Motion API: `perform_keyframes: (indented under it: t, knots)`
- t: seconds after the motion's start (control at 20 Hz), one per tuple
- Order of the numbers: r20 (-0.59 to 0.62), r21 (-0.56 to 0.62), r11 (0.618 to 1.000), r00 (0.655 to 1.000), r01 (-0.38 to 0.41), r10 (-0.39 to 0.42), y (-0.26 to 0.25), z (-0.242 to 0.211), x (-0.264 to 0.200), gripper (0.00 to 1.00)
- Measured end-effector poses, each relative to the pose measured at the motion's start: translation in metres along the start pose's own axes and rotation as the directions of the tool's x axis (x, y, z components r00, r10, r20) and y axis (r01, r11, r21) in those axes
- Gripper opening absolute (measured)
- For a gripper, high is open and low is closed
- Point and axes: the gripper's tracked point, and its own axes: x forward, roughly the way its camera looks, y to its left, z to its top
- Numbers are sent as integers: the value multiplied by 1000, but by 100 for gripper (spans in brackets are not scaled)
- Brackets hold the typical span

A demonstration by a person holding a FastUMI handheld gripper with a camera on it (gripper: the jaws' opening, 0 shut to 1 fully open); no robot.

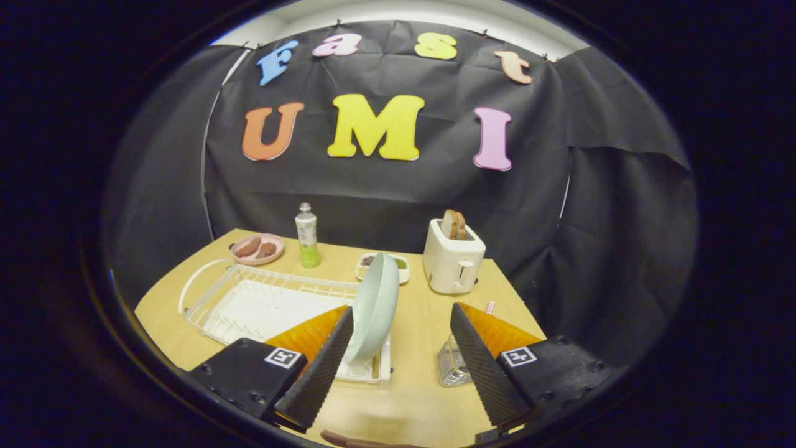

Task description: Take the plate from the dish rack, then take the spoon from the basket and place it into the plate.

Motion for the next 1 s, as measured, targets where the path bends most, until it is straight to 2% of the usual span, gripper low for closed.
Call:
perform_keyframes:
  t: [0.1,0.25,0.35,0.5,0.65,0.75,0.85,0.9,1.0]
  knots:
    - [-74,-5,999,997,-38,37,10,10,21,96]
    - [-197,-35,998,979,-49,41,17,26,44,84]
    - [-307,-77,997,951,-2,-22,14,27,58,77]
    - [-442,-154,986,889,58,-121,13,32,75,65]
    - [-511,-226,964,826,140,-239,10,35,82,58]
    - [-560,-265,953,781,148,-277,13,29,82,57]
    - [-560,-292,935,756,202,-338,10,31,82,53]
    - [-549,-303,928,757,215,-354,12,35,82,51]
    - [-547,-324,918,747,228,-378,12,34,80,31]
